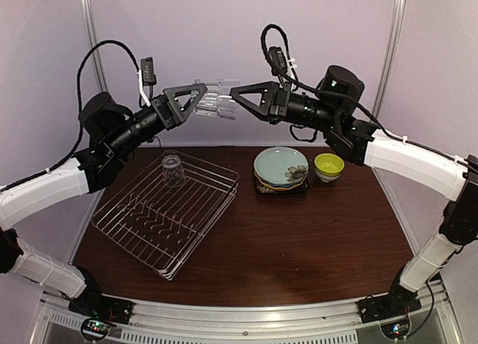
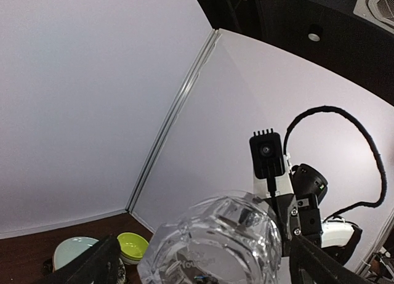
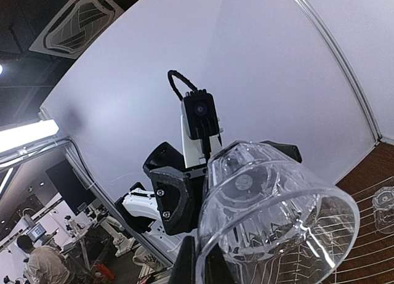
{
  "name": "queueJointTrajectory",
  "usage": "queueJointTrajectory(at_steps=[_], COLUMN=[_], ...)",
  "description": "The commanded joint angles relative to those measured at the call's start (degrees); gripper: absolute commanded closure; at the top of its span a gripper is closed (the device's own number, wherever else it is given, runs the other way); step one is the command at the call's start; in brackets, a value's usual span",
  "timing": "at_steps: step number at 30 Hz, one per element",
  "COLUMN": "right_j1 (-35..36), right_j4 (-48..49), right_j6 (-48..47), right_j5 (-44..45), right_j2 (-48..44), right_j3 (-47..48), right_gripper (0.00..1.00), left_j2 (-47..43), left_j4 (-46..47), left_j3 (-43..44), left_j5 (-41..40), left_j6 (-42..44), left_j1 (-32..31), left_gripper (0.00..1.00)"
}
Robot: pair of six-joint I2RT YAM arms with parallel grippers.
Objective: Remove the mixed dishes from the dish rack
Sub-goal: Pass from the left arm to the right
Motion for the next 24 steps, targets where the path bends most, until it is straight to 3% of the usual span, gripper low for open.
queueJointTrajectory(at_steps=[1, 9, 16, 24], right_j1=[-2.04, -9.40, -18.35, -23.75], right_j4=[0.21, -11.52, -28.84, -55.07], right_j6=[-1.03, -7.17, -18.47, -35.57], right_j5=[1.50, 2.92, 5.35, 20.35], right_j2=[-4.12, -10.02, -14.60, -14.90], right_j3=[0.04, -3.72, -6.59, -3.72], right_gripper=[1.00, 1.00, 1.00, 1.00], left_j2=[-0.55, -3.19, -3.84, -4.22], left_j4=[-0.57, -9.71, -15.79, -16.65], left_j3=[-0.63, 0.64, 1.59, 0.44], left_j5=[-2.09, -6.52, -8.83, -9.41], left_j6=[1.56, 7.23, 10.71, 12.05], left_j1=[0.04, 0.13, 0.13, 0.09], left_gripper=[0.03, 0.03, 0.03, 0.03])
